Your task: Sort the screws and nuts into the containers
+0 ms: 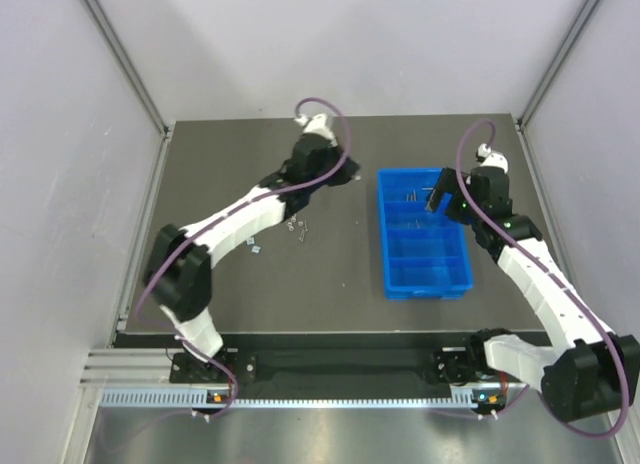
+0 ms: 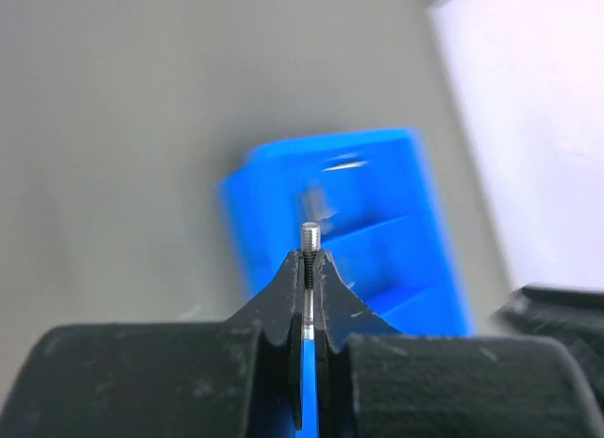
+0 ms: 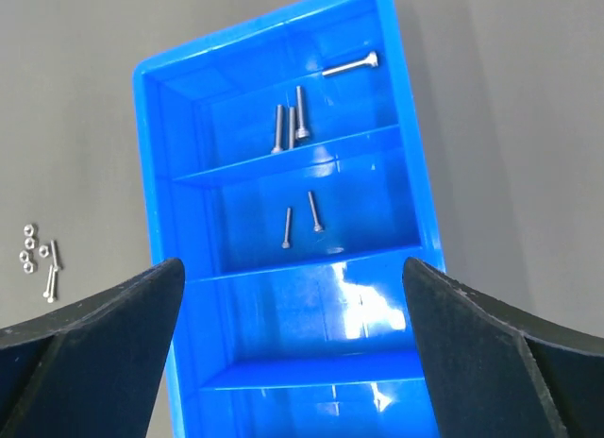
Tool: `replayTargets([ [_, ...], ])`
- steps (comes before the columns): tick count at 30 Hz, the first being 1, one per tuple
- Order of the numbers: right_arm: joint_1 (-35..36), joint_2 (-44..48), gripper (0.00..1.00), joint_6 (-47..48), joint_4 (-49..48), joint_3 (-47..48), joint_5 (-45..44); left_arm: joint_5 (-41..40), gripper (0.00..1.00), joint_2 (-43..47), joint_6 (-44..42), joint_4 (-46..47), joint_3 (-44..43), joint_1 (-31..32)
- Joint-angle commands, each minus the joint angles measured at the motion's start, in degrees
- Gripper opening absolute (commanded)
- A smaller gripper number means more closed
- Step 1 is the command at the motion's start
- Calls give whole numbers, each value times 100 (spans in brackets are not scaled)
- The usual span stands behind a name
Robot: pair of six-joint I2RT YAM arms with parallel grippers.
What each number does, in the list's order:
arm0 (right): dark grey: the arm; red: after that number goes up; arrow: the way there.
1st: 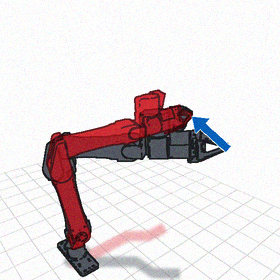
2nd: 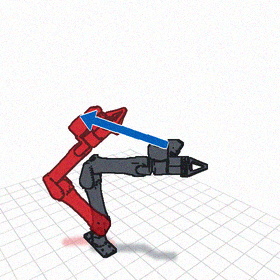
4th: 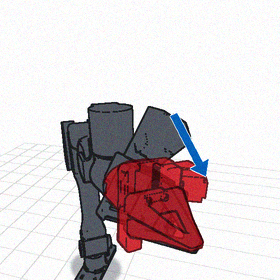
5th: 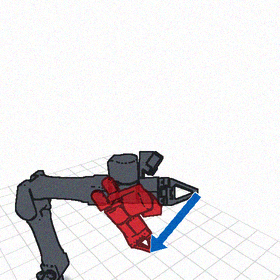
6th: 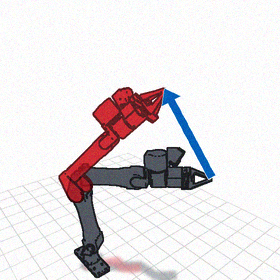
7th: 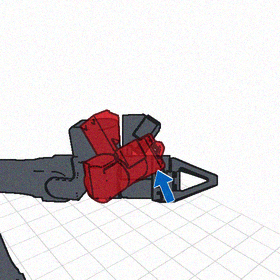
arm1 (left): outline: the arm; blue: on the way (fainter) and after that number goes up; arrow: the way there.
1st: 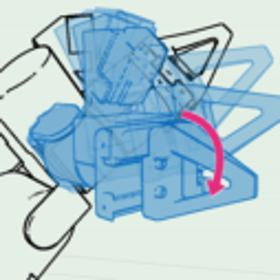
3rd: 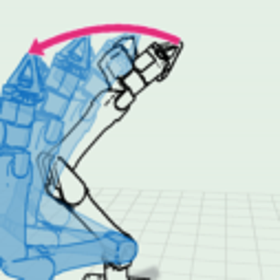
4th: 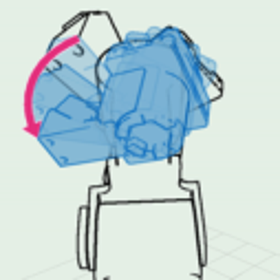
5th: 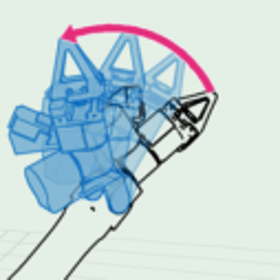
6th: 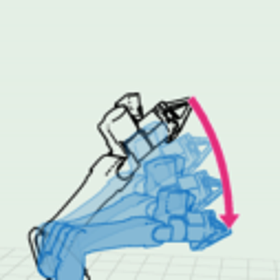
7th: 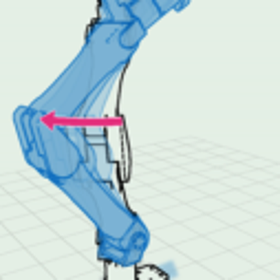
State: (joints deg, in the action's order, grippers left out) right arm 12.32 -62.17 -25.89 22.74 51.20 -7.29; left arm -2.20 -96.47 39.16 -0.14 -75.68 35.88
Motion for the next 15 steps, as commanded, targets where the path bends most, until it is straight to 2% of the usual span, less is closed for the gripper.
replayTargets([
  [1, -115, 284, 100, -65, 72, -49, 140, 315, 0, -994, 57, 735, -1207, 296],
  [2, -133, 319, 100, -48, 142, -57, 149, 551, 0, -1476, 48, 822, -1465, 332],
  [7, -194, 705, 100, -21, 388, -75, -44, 659, 0, -2805, -84, 657, -3229, 613],
  [10, -221, 960, 100, 5, 538, -40, -272, 537, 0, -3386, -119, 620, -3716, 701],
  [15, -238, 1242, 100, 145, 723, 65, -571, 396, 0, -3748, -277, 717, -3805, 719],
])
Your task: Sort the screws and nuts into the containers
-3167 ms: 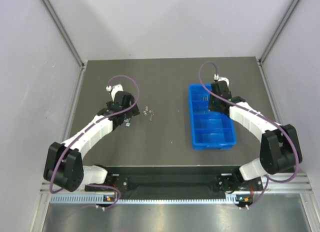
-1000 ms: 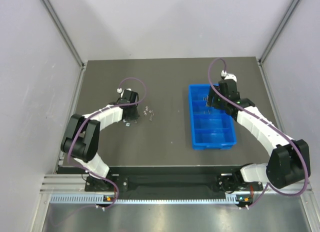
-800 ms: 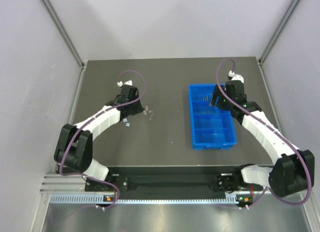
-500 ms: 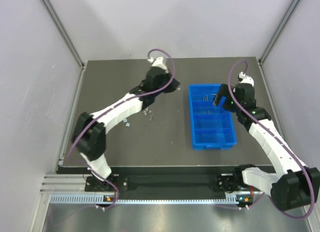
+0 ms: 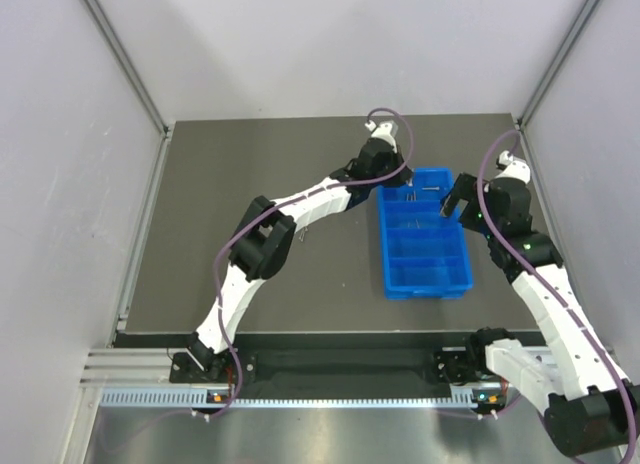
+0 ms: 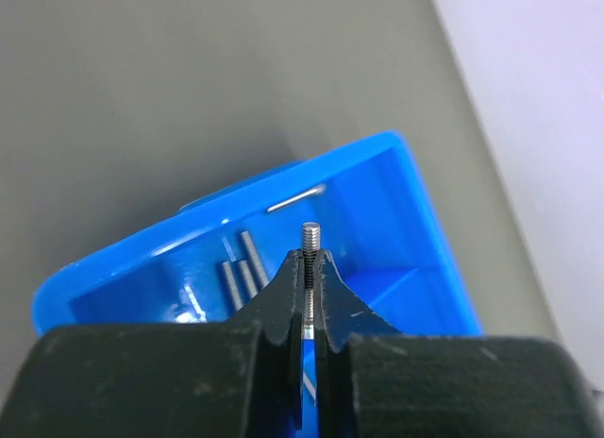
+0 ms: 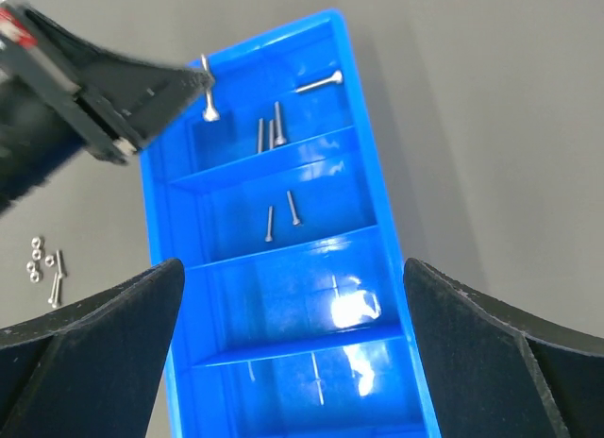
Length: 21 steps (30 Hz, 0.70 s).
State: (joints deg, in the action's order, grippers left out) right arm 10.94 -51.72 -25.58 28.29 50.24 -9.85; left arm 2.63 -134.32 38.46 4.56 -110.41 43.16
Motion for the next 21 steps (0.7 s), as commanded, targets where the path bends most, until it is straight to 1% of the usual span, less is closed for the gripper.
replayTargets([
  [1, -101, 215, 100, 132, 194, 162, -360, -88, 0, 12, -259, 247, -332, 0],
  [2, -92, 233, 100, 150, 211, 170, -395, -105, 0, -6, -312, 221, -332, 0],
  [4, -92, 233, 100, 168, 220, 179, -413, -123, 4, -15, -453, 160, -323, 9],
  [5, -92, 233, 100, 168, 212, 197, -404, -123, 15, 20, -523, 142, -306, 9],
  [6, -101, 242, 100, 168, 229, 197, -369, -123, 23, 64, -558, 125, -288, 9],
  [8, -92, 251, 100, 159, 229, 223, -316, -44, 41, 256, -646, 159, -130, 9],
  [9, -92, 251, 100, 168, 221, 223, -281, -18, 55, 353, -664, 168, -69, 9],
  [12, -92, 242, 100, 177, 229, 250, -106, 44, 70, 871, -655, 186, 238, -9],
  [13, -92, 242, 100, 185, 221, 258, -27, 70, 72, 1047, -647, 151, 439, -35],
  [14, -101, 250, 100, 220, 229, 276, 44, 62, 74, 1440, -638, 99, 563, -53],
  [15, -92, 259, 100, 229, 212, 267, 166, -77, 75, 1670, -629, 28, 712, -79],
  [16, -101, 285, 100, 281, 186, 267, 237, -201, 75, 1916, -629, -120, 1045, -140],
  [17, -92, 277, 100, 282, 168, 258, 307, -289, 75, 2441, -655, -226, 1239, -176],
  [18, -92, 277, 100, 291, 168, 250, 438, -507, 76, 2707, -673, -332, 1459, -220],
  [19, -101, 260, 100, 317, 150, 224, 535, -927, 76, 2979, -682, -533, 1939, -324],
  [20, -92, 251, 100, 326, 124, 206, 650, -1140, 76, 3521, -725, -744, 2188, -386],
  [21, -83, 224, 100, 335, 98, 180, 825, -1429, 76, 3779, -734, -928, 2417, -448],
])
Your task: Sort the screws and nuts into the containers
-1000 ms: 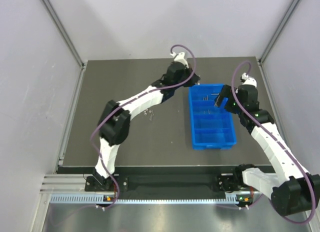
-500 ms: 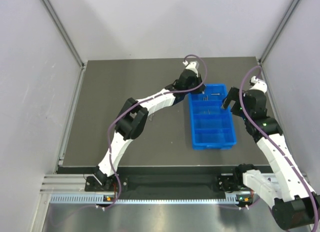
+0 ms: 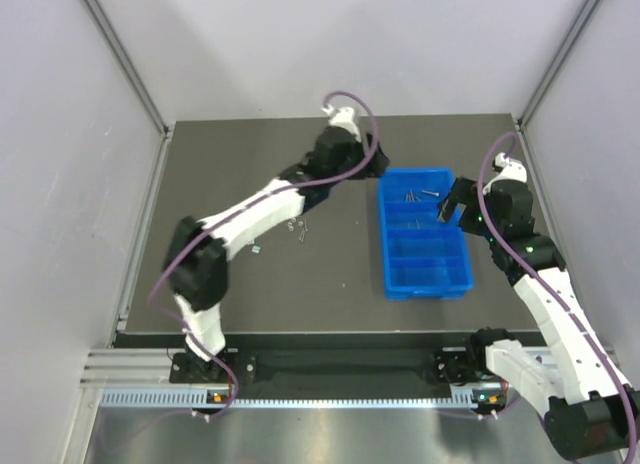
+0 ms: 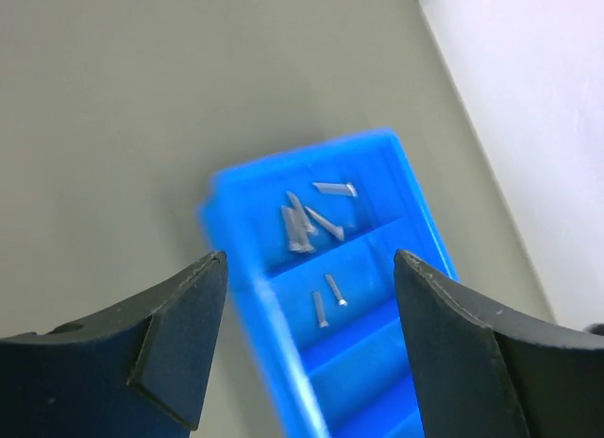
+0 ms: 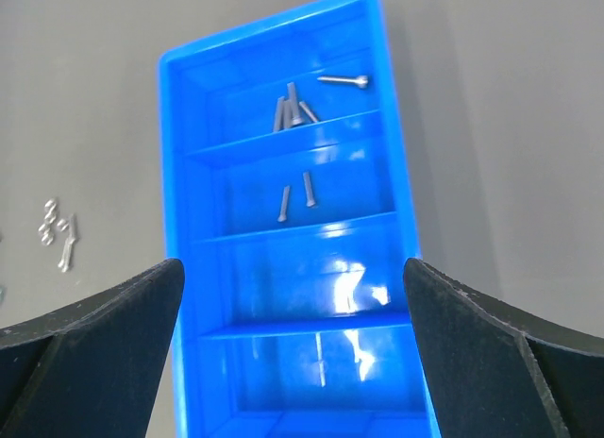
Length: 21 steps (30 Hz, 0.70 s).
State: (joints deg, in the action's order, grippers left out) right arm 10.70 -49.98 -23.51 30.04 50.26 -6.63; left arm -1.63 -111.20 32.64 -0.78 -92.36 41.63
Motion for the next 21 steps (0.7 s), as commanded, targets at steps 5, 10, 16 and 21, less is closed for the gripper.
replayTargets([
  [5, -7, 84, 100, 145, -621, -200, 1295, -2078, 76, 2935, -232, -1633, 2097, -919],
  [10, 344, 76, 100, 66, -1018, -490, 1472, -2675, 77, 3963, 118, -2329, 3372, -1552],
  [16, 863, -363, 100, -40, -1009, -447, 1200, -2932, 77, 4378, 253, -2578, 4313, -1710],
  [21, 1004, -662, 100, -66, -1044, -438, 1138, -2694, 75, 3940, 58, -2050, 4429, -1789],
])
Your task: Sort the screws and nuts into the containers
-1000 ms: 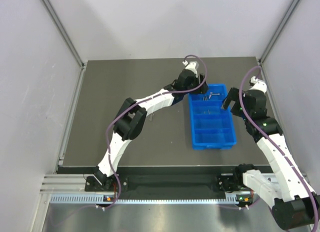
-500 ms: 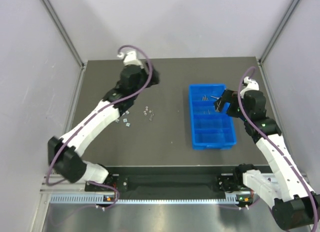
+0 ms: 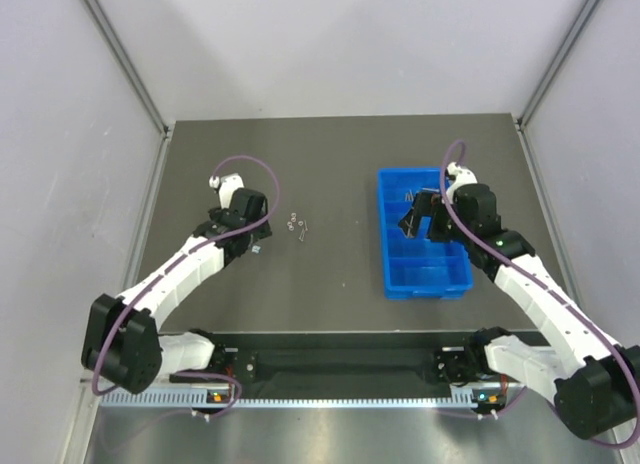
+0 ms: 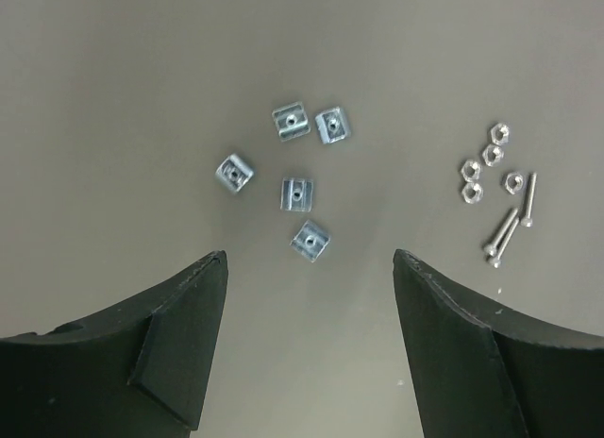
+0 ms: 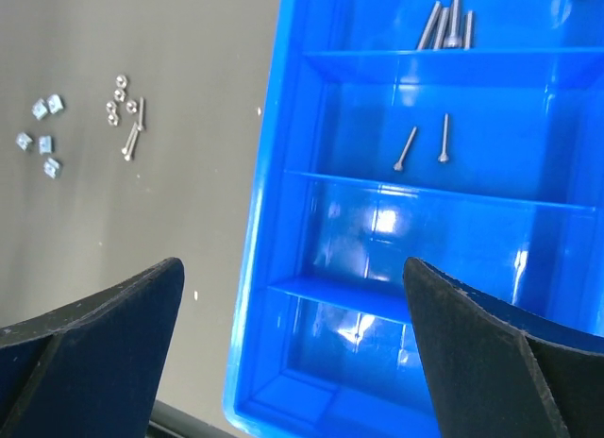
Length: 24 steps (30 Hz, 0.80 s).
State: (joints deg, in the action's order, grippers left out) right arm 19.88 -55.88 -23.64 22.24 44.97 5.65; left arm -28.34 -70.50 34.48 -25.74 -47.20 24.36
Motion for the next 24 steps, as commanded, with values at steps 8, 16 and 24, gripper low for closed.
replayTargets([
  [8, 86, -195, 100, 17, -132, 135, -363, 65, 70, -1659, 15, 464, -773, -432],
  [16, 86, -406, 100, 87, -123, 187, -486, -136, 70, -1766, 541, 412, -580, -713],
  [24, 95, -644, 100, 96, -150, 214, -416, 265, 70, -1476, 675, 701, -88, -1213],
])
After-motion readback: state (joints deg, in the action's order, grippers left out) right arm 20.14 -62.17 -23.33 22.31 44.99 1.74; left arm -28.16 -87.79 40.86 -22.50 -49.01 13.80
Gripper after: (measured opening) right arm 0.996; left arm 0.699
